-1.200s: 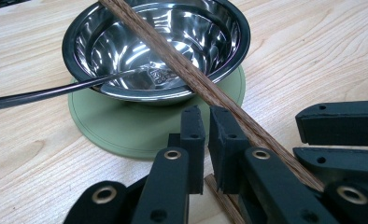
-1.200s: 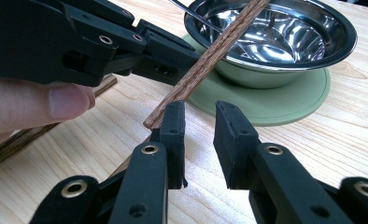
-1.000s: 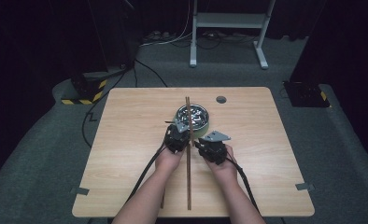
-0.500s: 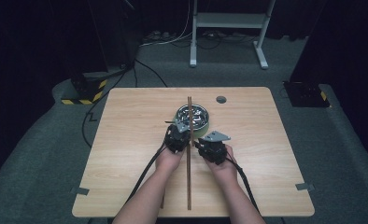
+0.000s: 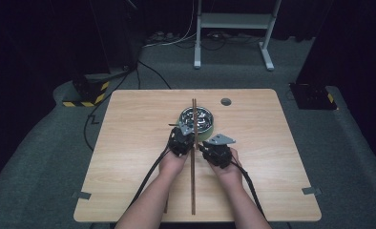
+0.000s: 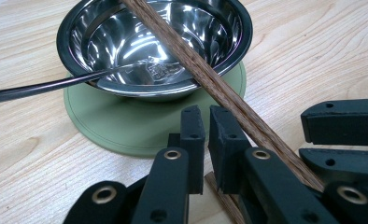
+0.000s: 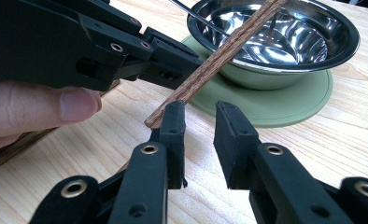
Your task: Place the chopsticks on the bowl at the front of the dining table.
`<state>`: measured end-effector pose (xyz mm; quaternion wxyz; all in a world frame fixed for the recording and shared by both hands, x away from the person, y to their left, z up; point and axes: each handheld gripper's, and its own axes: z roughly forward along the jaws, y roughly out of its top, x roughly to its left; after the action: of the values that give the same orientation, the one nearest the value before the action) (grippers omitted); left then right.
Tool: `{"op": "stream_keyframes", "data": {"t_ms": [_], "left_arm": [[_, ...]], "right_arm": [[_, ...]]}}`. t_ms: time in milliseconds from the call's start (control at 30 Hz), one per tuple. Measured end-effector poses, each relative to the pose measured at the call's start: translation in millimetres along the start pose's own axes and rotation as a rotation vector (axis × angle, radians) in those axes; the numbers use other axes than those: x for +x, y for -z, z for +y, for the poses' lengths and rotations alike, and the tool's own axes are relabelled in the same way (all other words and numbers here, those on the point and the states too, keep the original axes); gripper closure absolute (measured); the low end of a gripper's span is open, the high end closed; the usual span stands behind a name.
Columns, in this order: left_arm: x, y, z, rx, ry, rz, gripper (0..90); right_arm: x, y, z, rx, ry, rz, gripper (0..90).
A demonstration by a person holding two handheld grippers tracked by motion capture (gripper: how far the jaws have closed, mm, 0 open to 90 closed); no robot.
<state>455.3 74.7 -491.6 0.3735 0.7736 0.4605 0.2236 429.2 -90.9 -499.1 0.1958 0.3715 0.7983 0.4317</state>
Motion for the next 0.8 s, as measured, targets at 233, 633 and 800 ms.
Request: {"op": "stream_keyframes", "data": {"t_ms": [233,633,800], "left_arm": [[1.0,-0.9,0.0,0.0,0.004,0.001,83.6],[0.4,2.1,-2.7,0.011,-0.01,0.006,82.5],[-1.5,5.5,-4.5,0.006,-0.023,0.004,82.5]], "right_arm": [[2.0,-0.8,0.2,0.003,0.003,0.002,72.6],[-0.6,1.4,0.6,-0.007,-0.007,-0.017,72.4],[-3.9,1.4,-0.1,-0.006,-0.034,-0.04,72.4]]}}
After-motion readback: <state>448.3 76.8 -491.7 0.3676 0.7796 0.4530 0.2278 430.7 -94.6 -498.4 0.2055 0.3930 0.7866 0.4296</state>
